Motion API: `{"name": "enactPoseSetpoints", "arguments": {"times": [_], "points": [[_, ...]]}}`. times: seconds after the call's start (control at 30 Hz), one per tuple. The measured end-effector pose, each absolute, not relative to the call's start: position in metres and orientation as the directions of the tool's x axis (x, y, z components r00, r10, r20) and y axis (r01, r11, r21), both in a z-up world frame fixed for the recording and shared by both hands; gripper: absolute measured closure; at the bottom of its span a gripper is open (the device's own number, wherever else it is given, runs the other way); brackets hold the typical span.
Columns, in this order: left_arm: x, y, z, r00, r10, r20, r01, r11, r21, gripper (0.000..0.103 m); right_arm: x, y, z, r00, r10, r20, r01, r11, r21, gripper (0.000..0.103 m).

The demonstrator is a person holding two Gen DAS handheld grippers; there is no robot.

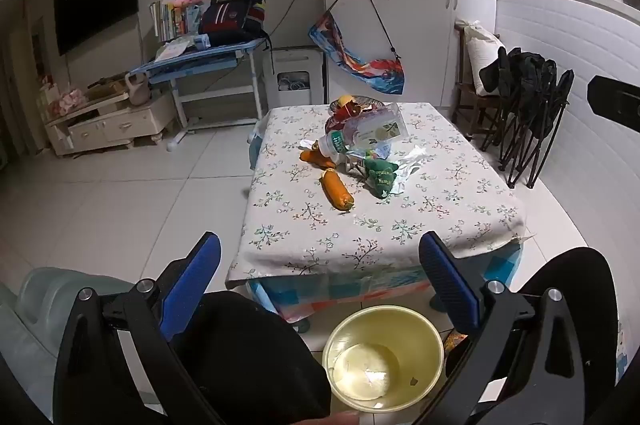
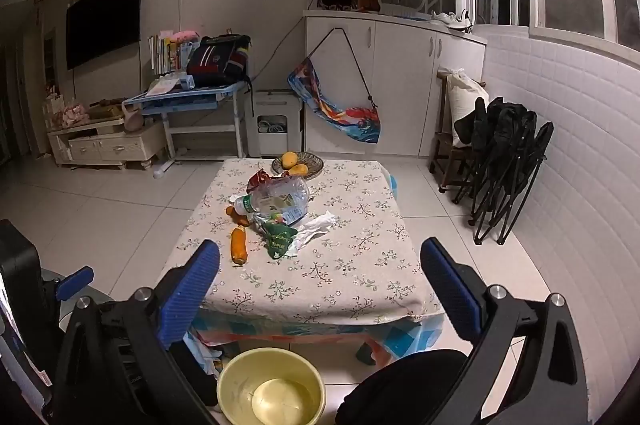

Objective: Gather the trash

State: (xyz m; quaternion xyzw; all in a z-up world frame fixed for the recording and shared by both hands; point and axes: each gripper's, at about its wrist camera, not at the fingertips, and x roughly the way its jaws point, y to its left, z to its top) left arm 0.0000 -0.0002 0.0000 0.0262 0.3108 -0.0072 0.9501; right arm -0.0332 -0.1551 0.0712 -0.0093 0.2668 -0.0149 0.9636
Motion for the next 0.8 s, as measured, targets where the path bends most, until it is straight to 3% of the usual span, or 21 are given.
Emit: {"name": "enactPoseSetpoints", "arguments": {"times": [0.8], "points": [[0.0, 0.005, 0.01, 0.816, 0.02, -0.578, 0.004, 0.999, 0.04, 0.007, -0.031, -0.15, 0.069, 0.856, -0.017, -0.516, 0.009, 1.0, -0.019, 0.007]]}}
